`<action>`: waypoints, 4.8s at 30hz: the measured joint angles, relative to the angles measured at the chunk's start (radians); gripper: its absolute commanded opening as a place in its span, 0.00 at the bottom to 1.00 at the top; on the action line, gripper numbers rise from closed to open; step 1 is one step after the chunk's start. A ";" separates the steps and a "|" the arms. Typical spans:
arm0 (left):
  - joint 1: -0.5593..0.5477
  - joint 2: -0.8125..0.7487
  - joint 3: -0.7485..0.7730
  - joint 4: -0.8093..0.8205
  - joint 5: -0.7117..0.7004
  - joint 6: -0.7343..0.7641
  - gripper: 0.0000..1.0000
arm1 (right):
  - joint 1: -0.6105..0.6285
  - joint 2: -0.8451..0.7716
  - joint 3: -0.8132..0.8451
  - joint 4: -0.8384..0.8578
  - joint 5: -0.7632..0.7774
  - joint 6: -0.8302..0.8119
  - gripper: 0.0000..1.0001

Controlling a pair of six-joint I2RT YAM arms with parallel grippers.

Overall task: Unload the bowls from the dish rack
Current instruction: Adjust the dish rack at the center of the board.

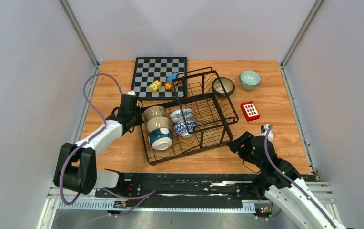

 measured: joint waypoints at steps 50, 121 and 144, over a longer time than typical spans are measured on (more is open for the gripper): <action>-0.149 -0.474 -0.248 -0.220 -0.094 -0.366 0.00 | -0.251 0.620 0.088 0.215 -0.171 -0.042 0.11; -0.136 -0.431 0.059 -0.298 -0.254 -0.006 0.89 | -0.444 0.622 0.196 0.154 -0.443 -0.301 0.52; -0.136 -0.718 -0.171 -0.302 -0.131 -0.141 0.91 | 0.171 0.347 0.001 0.227 0.087 0.175 0.57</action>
